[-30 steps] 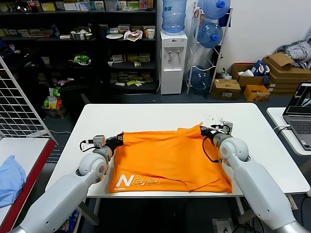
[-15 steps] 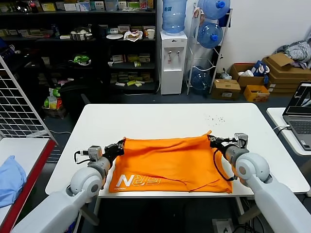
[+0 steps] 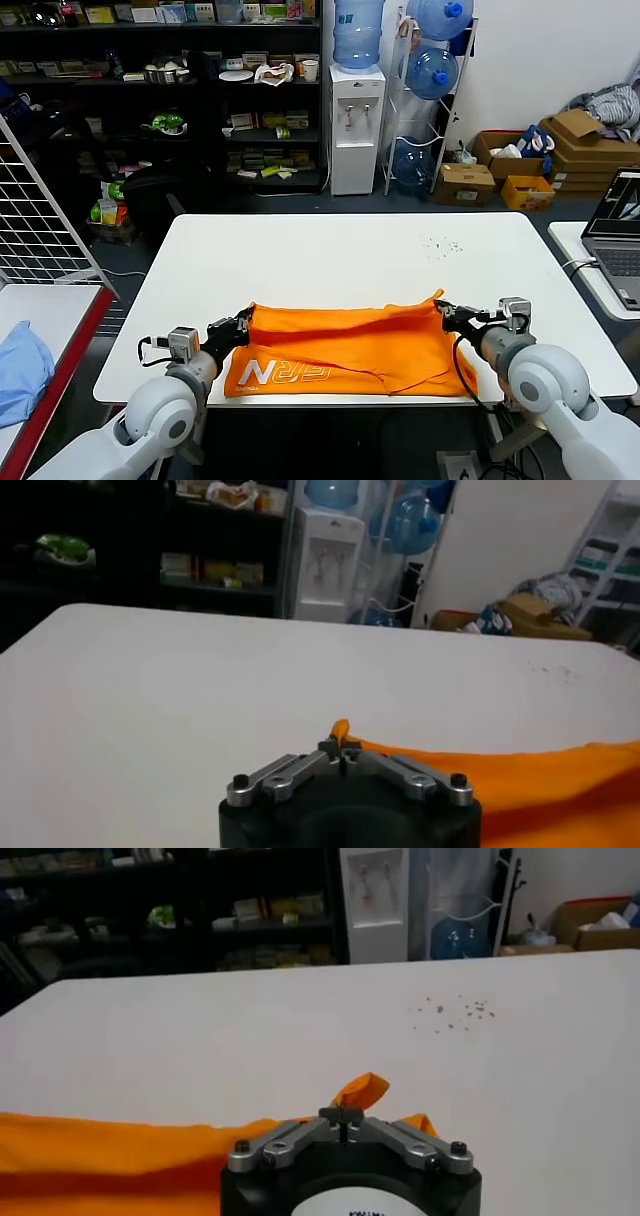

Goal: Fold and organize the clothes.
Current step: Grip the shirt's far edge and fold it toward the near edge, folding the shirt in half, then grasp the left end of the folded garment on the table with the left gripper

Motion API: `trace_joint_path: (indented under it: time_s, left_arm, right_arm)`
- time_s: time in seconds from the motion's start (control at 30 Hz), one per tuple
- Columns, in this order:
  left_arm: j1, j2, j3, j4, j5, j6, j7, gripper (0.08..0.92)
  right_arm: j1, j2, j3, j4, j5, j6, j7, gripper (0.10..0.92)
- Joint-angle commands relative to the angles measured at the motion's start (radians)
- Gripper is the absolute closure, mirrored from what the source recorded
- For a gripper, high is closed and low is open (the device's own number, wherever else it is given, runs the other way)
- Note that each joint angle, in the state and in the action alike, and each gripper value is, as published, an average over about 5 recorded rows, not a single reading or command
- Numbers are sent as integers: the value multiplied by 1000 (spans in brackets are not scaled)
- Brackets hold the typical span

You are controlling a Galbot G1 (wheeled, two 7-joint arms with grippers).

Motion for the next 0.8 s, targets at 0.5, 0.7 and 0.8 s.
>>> trace_joint_path:
  time_s: [0.5, 0.7, 0.8]
  left_arm:
    - [205, 4, -107, -15, 64, -4, 32, 595]
    - [214, -39, -109, 29, 80, -20, 37, 421]
    - [212, -54, -108, 43, 80, -25, 39, 335]
  right_arm:
    - [-205, -4, 158, 101, -21, 1, -33, 491]
    - [-221, 8, 163, 103, -31, 5, -32, 318]
    - [-221, 11, 163, 102, -32, 4, -29, 231]
